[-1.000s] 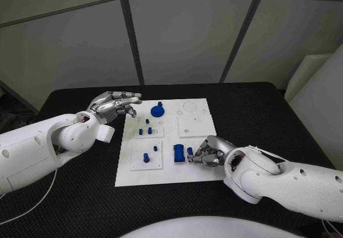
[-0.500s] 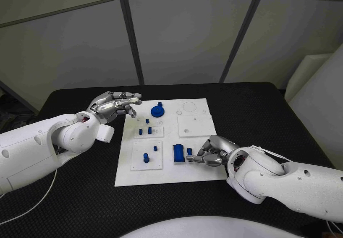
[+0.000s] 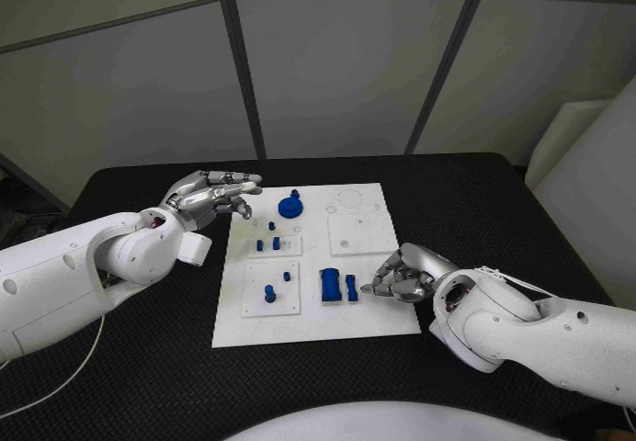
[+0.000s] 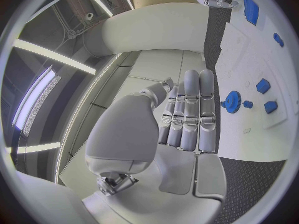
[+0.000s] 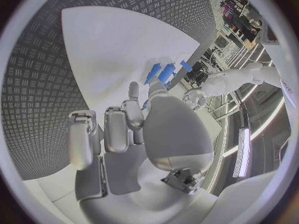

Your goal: Assemble the parts on the task board

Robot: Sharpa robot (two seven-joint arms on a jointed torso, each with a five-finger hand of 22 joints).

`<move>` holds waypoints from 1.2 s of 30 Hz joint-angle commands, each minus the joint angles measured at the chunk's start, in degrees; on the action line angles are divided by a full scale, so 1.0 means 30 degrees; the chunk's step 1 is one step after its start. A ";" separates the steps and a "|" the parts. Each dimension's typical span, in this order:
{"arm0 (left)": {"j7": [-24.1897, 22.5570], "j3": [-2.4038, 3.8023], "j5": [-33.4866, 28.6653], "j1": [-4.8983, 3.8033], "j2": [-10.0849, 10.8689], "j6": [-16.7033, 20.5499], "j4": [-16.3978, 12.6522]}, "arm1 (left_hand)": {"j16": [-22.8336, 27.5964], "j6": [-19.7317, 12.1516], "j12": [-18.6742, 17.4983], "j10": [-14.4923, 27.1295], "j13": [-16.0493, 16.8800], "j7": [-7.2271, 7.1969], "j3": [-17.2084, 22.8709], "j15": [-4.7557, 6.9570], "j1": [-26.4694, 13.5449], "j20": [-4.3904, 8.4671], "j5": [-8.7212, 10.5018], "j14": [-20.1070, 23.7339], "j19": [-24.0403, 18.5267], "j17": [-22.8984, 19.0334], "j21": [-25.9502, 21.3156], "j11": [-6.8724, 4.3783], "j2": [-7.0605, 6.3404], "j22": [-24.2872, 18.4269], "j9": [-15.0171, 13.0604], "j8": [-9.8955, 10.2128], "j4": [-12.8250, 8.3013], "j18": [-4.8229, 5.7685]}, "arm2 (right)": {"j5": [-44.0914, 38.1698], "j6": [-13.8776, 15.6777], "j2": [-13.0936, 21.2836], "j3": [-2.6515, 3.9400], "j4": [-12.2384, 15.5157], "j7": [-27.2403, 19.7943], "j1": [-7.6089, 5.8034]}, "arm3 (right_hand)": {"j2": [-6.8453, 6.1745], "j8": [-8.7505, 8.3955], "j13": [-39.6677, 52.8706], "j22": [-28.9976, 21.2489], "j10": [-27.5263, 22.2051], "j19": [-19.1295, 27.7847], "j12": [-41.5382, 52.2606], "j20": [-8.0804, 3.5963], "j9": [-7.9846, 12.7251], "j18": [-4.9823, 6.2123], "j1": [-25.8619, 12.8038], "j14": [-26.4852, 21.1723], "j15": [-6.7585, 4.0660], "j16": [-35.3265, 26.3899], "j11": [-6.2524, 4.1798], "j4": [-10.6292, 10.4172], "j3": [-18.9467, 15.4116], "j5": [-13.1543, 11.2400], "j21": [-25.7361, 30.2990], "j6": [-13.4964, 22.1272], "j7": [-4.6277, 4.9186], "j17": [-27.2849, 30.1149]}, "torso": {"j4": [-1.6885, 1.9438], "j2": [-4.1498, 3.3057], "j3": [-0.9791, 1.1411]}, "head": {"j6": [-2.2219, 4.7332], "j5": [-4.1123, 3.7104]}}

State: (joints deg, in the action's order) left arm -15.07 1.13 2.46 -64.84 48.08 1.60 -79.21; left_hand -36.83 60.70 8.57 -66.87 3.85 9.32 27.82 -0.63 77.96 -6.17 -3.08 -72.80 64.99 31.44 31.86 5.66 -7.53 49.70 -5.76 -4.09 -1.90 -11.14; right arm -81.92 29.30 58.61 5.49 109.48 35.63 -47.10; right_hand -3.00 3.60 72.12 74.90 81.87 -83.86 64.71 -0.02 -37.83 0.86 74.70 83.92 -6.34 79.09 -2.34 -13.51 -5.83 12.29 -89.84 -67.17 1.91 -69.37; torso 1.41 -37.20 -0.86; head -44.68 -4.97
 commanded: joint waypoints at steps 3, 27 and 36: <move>-0.0077 0.0012 0.0062 -0.0012 -0.0113 -0.0301 0.0053 | 0.0091 -0.0079 -0.0108 0.0182 0.0016 0.0085 -0.0074 -0.0014 -0.0020 -0.0109 0.0025 0.0099 -0.0025 -0.0013 -0.0069 -0.0017 0.0047 -0.0017 0.0030 0.0082 -0.0018 0.0238 | 0.0366 0.0621 -0.0055 0.0021 -0.0131 -0.1684 -0.0093 | 0.0083 0.0145 0.0005 0.5032 -0.0031 -0.2047 -0.0006 0.0123 0.0016 -0.0288 0.0656 0.0761 0.0080 0.0006 -0.0067 0.0282 -0.0018 0.0008 -0.0052 -0.0314 -0.0139 -0.0115 | 0.0045 -0.0020 -0.0021 | 0.0059 -0.0002; -0.0013 0.0010 0.0062 -0.0008 -0.0094 -0.0372 0.0019 | 0.0099 -0.0067 -0.0099 0.0174 0.0020 0.0079 -0.0065 -0.0016 -0.0015 -0.0112 0.0024 0.0115 -0.0028 -0.0014 -0.0085 -0.0022 0.0074 -0.0025 0.0030 0.0073 -0.0019 0.0238 | -0.0933 -0.1087 -0.1458 0.0016 -0.1138 0.0013 -0.0113 | 0.0190 0.0691 0.0281 0.5032 0.0278 -0.2047 0.0405 -0.0107 -0.0618 -0.0288 0.1167 0.0880 -0.0197 0.0233 -0.0439 0.0479 -0.0624 -0.0324 -0.0052 -0.1702 -0.0613 -0.0560 | 0.0005 -0.0056 -0.0006 | -0.0088 0.0105; 0.0000 0.0008 0.0062 -0.0008 -0.0090 -0.0404 0.0007 | 0.0099 -0.0067 -0.0099 0.0174 0.0020 0.0079 -0.0065 -0.0016 -0.0015 -0.0112 0.0024 0.0115 -0.0028 -0.0014 -0.0085 -0.0022 0.0074 -0.0025 0.0030 0.0073 -0.0019 0.0238 | -0.1847 -0.1366 -0.1652 0.0014 -0.1168 0.0623 -0.0111 | 0.0226 0.0765 0.0412 0.5032 0.0382 -0.2047 0.0598 -0.0159 -0.0793 -0.0288 0.1293 0.0897 -0.0254 0.0274 -0.0500 0.0540 -0.0683 -0.0261 -0.0052 -0.1812 -0.0687 -0.0635 | 0.0016 -0.0034 -0.0021 | -0.0102 0.0084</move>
State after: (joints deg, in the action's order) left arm -14.98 1.11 2.52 -64.80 47.80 1.17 -79.08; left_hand -36.83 60.70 8.57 -66.87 3.85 9.31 27.82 -0.63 77.96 -6.17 -3.08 -72.80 64.99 31.44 31.87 5.66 -7.53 49.71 -5.77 -4.09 -1.90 -11.14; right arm -85.08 26.28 53.68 5.55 105.90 35.89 -47.38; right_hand -2.30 5.61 73.35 74.90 82.07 -84.07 66.27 -0.22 -40.16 0.87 77.91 83.94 -6.78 79.54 -2.56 -11.86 -7.50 11.31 -89.84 -72.15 -0.08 -71.25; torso 1.43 -37.37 -0.92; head -45.00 -4.68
